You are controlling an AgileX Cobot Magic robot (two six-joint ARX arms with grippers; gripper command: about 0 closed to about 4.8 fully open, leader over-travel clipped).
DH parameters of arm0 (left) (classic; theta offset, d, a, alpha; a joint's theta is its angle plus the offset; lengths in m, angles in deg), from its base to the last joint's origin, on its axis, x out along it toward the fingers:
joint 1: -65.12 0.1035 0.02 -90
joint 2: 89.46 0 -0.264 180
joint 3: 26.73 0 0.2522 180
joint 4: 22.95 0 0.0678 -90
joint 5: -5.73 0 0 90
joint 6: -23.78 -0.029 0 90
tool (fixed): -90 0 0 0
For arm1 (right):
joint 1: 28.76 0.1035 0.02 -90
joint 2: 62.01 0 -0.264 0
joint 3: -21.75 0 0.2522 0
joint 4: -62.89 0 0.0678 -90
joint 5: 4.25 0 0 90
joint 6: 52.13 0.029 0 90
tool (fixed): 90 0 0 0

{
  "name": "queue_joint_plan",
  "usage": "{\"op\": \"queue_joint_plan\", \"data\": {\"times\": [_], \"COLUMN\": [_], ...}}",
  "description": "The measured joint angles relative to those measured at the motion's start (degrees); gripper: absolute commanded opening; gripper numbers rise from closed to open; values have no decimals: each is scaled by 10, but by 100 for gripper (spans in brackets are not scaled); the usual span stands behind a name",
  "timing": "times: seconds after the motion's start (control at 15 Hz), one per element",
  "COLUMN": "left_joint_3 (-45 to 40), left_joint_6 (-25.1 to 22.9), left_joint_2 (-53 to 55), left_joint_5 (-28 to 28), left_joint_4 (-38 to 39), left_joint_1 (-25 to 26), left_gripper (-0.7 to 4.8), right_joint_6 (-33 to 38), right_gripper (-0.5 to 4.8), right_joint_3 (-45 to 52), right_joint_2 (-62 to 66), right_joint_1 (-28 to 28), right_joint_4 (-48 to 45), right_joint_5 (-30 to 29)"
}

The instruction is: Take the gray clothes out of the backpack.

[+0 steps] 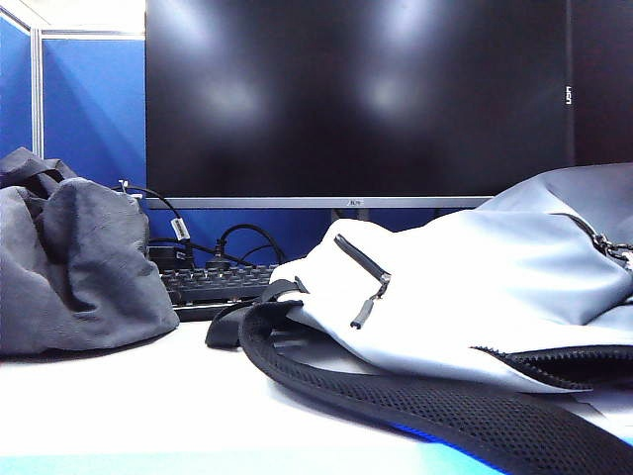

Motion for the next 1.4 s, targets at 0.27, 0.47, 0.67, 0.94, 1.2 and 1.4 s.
{"op": "queue_joint_plan", "data": {"times": [0.27, 0.47, 0.67, 0.94, 1.2, 1.4], "left_joint_3": [-162, -190, -198, -198, -198, -198], "left_joint_6": [90, 60, 52, 52, 52, -61], "left_joint_2": [0, 0, -1, -1, -1, -1], "left_joint_5": [-26, -70, -172, -180, -180, -248], "left_joint_4": [-171, -168, -157, -156, -156, -156], "left_joint_1": [0, -1, -1, -1, -1, 0], "left_gripper": [-6, -5, -5, -5, -5, -5], "right_joint_6": [10, 10, 10, 10, 10, 10], "right_gripper": [-1, -1, -1, -1, -1, -1], "right_joint_3": [106, 106, 106, 106, 106, 106], "right_joint_2": [0, 0, 0, 0, 0, 0], "right_joint_1": [0, 0, 1, 1, 1, 1], "right_joint_4": [-96, -100, -85, -85, -85, -85], "right_joint_5": [58, 66, 66, 66, 66, 66]}}
